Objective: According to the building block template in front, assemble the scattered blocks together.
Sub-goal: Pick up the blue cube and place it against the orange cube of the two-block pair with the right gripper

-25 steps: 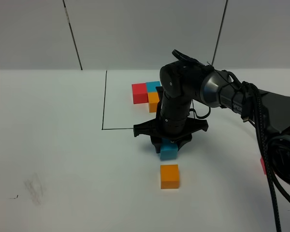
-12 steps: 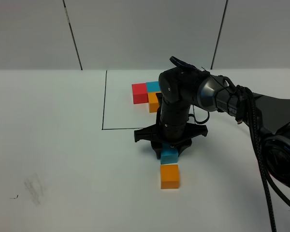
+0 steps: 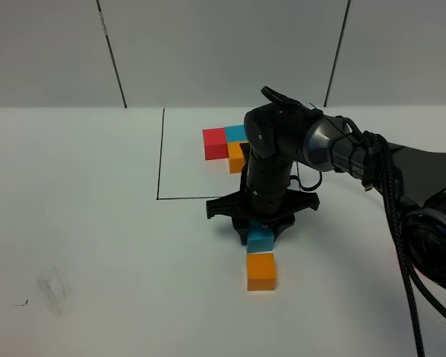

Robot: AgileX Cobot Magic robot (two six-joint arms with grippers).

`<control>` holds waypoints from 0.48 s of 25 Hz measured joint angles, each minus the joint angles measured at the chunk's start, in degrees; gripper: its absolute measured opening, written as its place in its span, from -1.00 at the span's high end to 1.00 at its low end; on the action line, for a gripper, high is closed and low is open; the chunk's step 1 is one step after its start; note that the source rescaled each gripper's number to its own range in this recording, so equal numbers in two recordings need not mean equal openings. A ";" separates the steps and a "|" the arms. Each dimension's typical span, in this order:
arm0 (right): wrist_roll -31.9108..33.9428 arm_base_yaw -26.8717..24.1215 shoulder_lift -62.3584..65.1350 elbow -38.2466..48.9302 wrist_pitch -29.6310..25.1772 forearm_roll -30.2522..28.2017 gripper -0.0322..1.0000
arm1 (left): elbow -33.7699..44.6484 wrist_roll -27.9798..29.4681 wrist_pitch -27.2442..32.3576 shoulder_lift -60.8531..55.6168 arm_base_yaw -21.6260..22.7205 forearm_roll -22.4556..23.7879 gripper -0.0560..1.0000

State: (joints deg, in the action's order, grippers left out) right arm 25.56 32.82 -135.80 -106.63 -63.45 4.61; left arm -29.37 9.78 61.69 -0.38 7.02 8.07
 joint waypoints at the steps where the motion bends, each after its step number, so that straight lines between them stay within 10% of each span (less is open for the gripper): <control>1: 0.00 0.06 0.00 0.00 -0.08 0.01 0.93 | 0.00 0.00 0.00 0.00 0.00 0.00 -0.70; 12: 0.00 0.46 -0.07 0.00 -1.55 0.51 0.93 | 0.00 -0.05 0.00 0.00 0.00 0.00 -0.70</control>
State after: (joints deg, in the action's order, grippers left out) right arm 25.56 33.29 -135.87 -106.63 -65.00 5.12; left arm -29.37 9.73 61.69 -0.38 7.02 8.07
